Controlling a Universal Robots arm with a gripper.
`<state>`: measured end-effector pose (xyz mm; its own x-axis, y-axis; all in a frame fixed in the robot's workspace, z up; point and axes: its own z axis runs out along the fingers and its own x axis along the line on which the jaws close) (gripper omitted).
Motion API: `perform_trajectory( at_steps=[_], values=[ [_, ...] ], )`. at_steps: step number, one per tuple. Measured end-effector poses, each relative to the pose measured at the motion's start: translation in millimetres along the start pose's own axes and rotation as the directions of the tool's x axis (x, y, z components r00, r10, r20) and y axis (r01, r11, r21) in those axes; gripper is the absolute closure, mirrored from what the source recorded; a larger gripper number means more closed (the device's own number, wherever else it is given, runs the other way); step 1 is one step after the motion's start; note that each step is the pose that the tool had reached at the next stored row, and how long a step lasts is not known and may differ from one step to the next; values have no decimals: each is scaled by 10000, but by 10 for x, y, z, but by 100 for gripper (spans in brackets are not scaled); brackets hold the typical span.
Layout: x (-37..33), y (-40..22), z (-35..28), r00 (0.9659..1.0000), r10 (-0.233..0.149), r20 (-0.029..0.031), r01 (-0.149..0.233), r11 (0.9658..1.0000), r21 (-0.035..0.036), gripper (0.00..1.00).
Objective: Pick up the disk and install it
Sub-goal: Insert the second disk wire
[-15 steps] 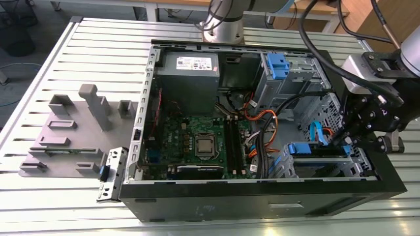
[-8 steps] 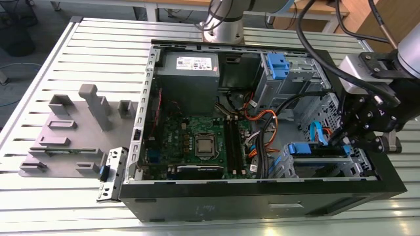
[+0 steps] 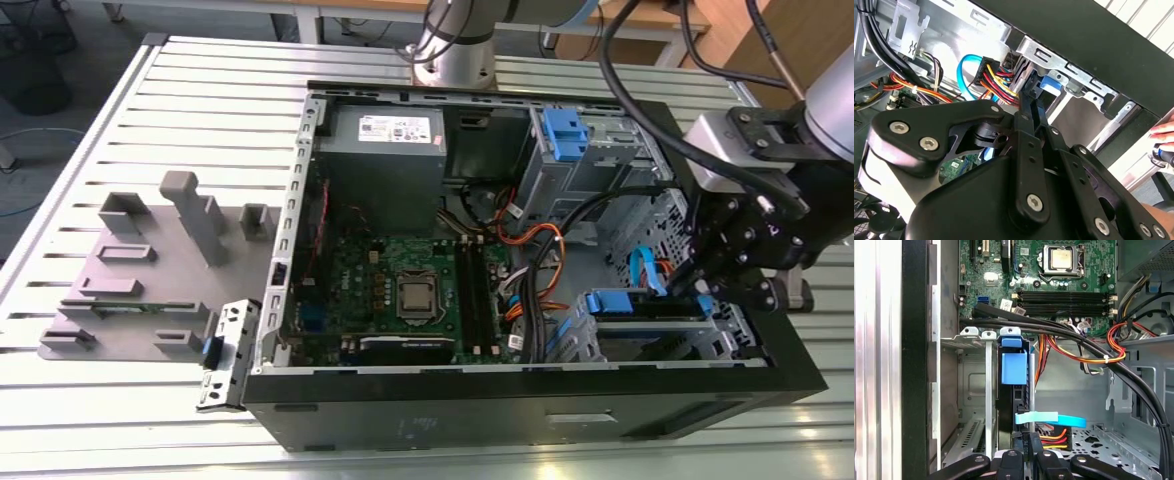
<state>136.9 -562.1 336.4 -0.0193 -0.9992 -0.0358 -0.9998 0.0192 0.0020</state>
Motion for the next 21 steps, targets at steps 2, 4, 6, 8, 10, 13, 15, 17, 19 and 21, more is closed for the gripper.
perform_trajectory(
  at_steps=[2, 4, 6, 8, 10, 13, 15, 17, 19, 21],
  values=[
    [0, 4, 3, 10000, 0, 1, 0, 10000, 0, 83],
    [0, 7, 5, 10000, 0, -1, 0, 10000, 0, 83],
    [0, 12, 8, 10000, 0, -1, 0, 10000, 0, 83],
    [0, 14, 11, 10000, -1, -1, 1, 10000, 0, 83],
    [1, 16, 16, 10000, -1, 1, 1, 10000, 0, 83],
    [1, 17, 18, 10000, 0, -2, 0, 10000, 0, 83],
    [1, 17, 19, 10000, 0, -1, 0, 10000, 0, 83],
    [1, 17, 27, 10000, 0, 3, 0, 10000, 0, 83],
    [2, 17, 27, 10000, 0, -1, 0, 10000, 0, 83],
    [1, 17, 28, 10000, -1, -2, 1, 10000, 0, 83]
  ],
)
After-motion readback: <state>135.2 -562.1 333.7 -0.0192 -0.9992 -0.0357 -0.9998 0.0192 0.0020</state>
